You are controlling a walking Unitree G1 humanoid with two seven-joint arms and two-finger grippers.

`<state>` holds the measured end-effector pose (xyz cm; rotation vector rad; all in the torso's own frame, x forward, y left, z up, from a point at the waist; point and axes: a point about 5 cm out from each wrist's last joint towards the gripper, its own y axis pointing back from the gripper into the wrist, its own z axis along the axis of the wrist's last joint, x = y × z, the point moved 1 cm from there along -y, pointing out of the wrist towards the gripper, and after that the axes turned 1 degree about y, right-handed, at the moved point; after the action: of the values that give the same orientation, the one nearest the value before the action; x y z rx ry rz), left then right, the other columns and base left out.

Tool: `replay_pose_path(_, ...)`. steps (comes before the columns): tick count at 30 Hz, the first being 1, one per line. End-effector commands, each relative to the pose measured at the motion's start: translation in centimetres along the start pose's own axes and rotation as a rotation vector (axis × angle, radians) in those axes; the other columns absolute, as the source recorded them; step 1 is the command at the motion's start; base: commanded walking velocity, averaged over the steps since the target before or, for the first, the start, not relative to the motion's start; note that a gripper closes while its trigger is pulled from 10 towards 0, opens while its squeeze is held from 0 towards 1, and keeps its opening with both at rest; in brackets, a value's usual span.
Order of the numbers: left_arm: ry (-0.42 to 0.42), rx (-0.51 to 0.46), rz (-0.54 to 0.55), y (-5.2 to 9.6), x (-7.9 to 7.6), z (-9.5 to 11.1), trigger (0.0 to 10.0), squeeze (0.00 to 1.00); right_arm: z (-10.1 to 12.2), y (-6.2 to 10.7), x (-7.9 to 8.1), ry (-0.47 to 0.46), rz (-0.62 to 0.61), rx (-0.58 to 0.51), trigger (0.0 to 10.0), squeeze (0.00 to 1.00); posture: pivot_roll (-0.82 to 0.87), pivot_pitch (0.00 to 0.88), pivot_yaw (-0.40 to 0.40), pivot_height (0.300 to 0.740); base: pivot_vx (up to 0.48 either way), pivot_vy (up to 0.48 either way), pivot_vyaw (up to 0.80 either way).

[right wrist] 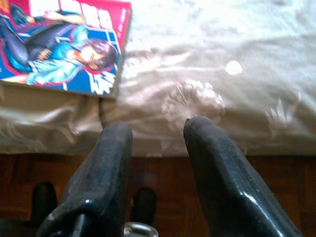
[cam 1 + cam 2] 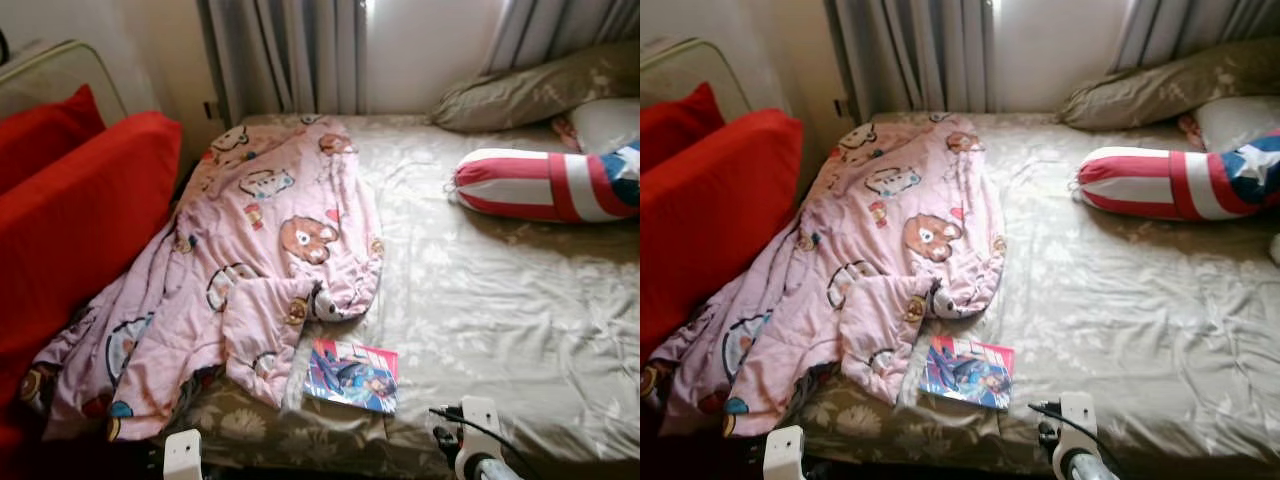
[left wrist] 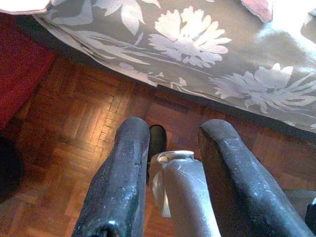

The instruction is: Clean up the room

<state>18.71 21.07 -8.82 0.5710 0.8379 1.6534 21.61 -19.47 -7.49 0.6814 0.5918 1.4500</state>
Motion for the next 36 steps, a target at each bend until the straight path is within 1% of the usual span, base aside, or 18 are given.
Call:
replay_pose_path(1, -0.031, -0.009, -0.001, -0.1, 0.3, 0.6, 10.0, 0.0, 0.9, -0.2, 0.4, -0.006, 0.012, -0.038, 10.0, 0.0, -0.02, 0.0, 0.025, 0.74, 0.0, 0.0, 0.0)
replay_pose_path(4, -0.035, -0.019, -0.005, -0.2, 0.2, 1.0, 10.0, 0.0, 1.4, -0.3, 0.4, -0.014, 0.014, -0.054, 10.0, 0.0, -0.01, 0.0, 0.023, 0.74, 0.0, 0.0, 0.0)
replay_pose_path(5, -0.037, -0.027, -0.01, -0.2, 0.0, 1.1, 10.0, 0.0, 4.6, -0.9, 1.8, -0.006, 0.052, -0.133, 10.0, 0.0, 0.02, 0.0, -0.002, 0.74, 0.0, 0.0, 0.0)
replay_pose_path(6, -0.037, -0.027, -0.01, -0.2, 0.0, 1.1, 10.0, 0.0, 4.6, -0.9, 1.8, -0.006, 0.052, -0.133, 10.0, 0.0, 0.02, 0.0, -0.002, 0.74, 0.0, 0.0, 0.0)
replay_pose_path(7, -0.029, -0.03, -0.01, -0.2, -0.1, 1.0, 10.0, 0.0, 6.0, -1.1, 2.3, 0.017, 0.063, -0.169, 10.0, 0.0, 0.03, 0.0, -0.015, 0.74, 0.0, 0.0, 0.0)
replay_pose_path(12, -0.005, -0.032, -0.012, -0.2, -0.8, 0.8, 10.0, 0.0, 6.2, -1.1, 2.4, 0.044, 0.065, -0.184, 10.0, 0.0, 0.03, 0.0, -0.037, 0.74, 0.0, 0.0, 0.0)
replay_pose_path(15, -0.003, -0.032, -0.017, -0.3, -1.6, 0.8, 10.0, 0.0, 7.1, -1.1, 2.2, 0.037, 0.086, -0.207, 10.0, 0.0, 0.03, 0.0, -0.067, 0.74, 0.0, 0.0, 0.0)
replay_pose_path(18, -0.002, -0.043, -0.014, -0.4, -1.7, 1.1, 10.0, 0.0, 7.7, -1.1, 2.3, 0.04, 0.104, -0.228, 10.0, 0.0, 0.03, 0.0, -0.058, 0.74, 0.0, 0.0, 0.0)
replay_pose_path(20, -0.011, -0.047, -0.004, -0.3, -1.3, 1.1, 10.0, 0.0, 8.2, -1.1, 2.5, 0.029, 0.112, -0.246, 10.0, 0.0, 0.03, 0.0, -0.043, 0.74, 0.0, 0.0, 0.0)
replay_pose_path(23, -0.025, -0.048, 0.011, -0.2, -0.6, 0.9, 10.0, 0.0, 8.0, -1.0, 2.7, 0.017, 0.119, -0.249, 10.0, 0.0, 0.03, 0.0, -0.03, 0.74, 0.0, 0.0, 0.0)
replay_pose_path(24, -0.025, -0.049, 0.021, 0.0, -0.1, 0.6, 10.0, 0.0, 7.7, -1.0, 2.5, 0.018, 0.117, -0.248, 10.0, 0.0, 0.04, 0.0, -0.023, 0.74, 0.0, 0.0, 0.0)
replay_pose_path(27, -0.025, -0.057, 0.033, 0.1, 0.6, 0.3, 10.0, 0.0, 7.5, -0.9, 2.1, 0.007, 0.103, -0.259, 10.0, 0.0, 0.04, 0.0, -0.017, 0.74, 0.0, 0.0, 0.0)
replay_pose_path(30, -0.041, -0.089, 0.035, 0.3, 1.0, 0.4, 10.0, 0.0, 8.0, -0.7, 1.3, -0.018, 0.092, -0.307, 10.0, 0.0, 0.03, 0.0, -0.004, 0.74, 0.0, 0.0, 0.0)
replay_pose_path(31, -0.064, -0.139, 0.036, 0.4, 1.1, 1.1, 10.0, 0.0, 8.1, -0.6, 0.9, -0.029, 0.088, -0.32, 10.0, 0.0, 0.03, 0.0, 0.001, 0.74, 0.0, 0.0, 0.0)
replay_pose_path(32, -0.058, -0.169, 0.037, 0.4, 1.2, 1.6, 10.0, 0.0, 8.1, -0.6, 0.9, -0.032, 0.091, -0.323, 10.0, 0.0, 0.02, 0.0, 0.003, 0.74, 0.0, 0.0, 0.0)
replay_pose_path(34, -0.06, -0.323, 0.018, 0.3, 0.7, 4.8, 10.0, 0.0, 8.0, -0.5, 1.3, -0.035, 0.098, -0.336, 10.0, 0.0, 0.03, 0.0, -0.004, 0.74, 0.0, 0.0, 0.0)
replay_pose_path(35, -0.069, -0.377, 0.007, 0.4, 0.4, 6.0, 10.0, 0.0, 8.0, -0.5, 1.4, -0.036, 0.098, -0.34, 10.0, 0.0, 0.03, 0.0, -0.004, 0.74, 0.0, 0.0, 0.0)
replay_pose_path(36, -0.069, -0.377, 0.007, 0.4, 0.4, 6.0, 10.0, 0.0, 8.0, -0.5, 1.4, -0.036, 0.098, -0.34, 10.0, 0.0, 0.03, 0.0, -0.004, 0.74, 0.0, 0.0, 0.0)
